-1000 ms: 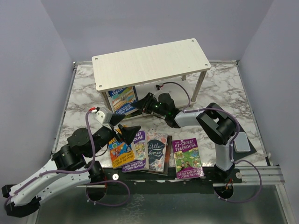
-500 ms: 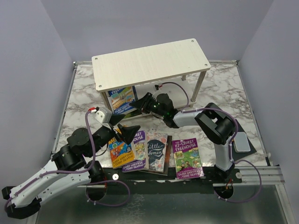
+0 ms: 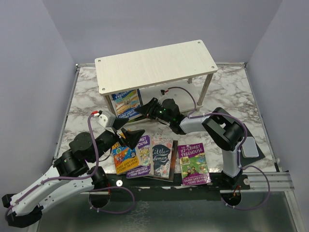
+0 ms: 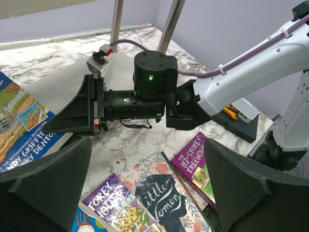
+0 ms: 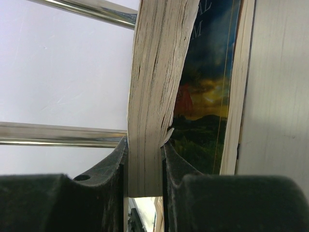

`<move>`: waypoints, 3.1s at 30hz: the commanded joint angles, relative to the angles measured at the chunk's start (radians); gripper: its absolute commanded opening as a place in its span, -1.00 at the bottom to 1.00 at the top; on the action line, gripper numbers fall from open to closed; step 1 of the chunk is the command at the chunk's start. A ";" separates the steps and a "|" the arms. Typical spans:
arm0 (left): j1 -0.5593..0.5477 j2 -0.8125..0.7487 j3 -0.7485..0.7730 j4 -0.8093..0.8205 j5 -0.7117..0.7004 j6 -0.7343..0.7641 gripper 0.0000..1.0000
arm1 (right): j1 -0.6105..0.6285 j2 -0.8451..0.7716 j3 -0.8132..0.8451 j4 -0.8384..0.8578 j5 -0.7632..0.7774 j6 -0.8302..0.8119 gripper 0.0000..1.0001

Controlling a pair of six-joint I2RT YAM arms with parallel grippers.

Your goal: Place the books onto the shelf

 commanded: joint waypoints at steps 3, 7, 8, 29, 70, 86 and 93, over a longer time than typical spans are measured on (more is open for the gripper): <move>0.014 -0.005 -0.012 0.022 0.032 -0.005 0.98 | 0.051 -0.017 0.001 0.028 -0.057 0.006 -0.99; 0.019 -0.005 -0.012 0.024 0.039 -0.006 0.98 | 0.067 -0.001 0.018 0.021 -0.056 0.006 -0.99; 0.020 -0.005 -0.011 0.023 0.039 -0.005 0.98 | 0.069 0.003 0.022 0.017 -0.055 0.008 -0.99; 0.034 -0.004 -0.013 0.029 0.056 -0.009 0.98 | 0.072 -0.046 -0.013 -0.060 -0.009 -0.024 0.10; 0.048 -0.003 -0.018 0.034 0.081 -0.006 0.98 | 0.071 -0.108 0.222 -0.566 0.442 -0.332 -0.14; 0.051 0.001 -0.018 0.034 0.084 -0.001 0.98 | 0.071 -0.035 0.247 -0.532 0.410 -0.359 -0.34; 0.054 0.003 -0.018 0.034 0.085 -0.001 0.98 | 0.071 -0.004 0.290 -0.532 0.357 -0.395 -0.47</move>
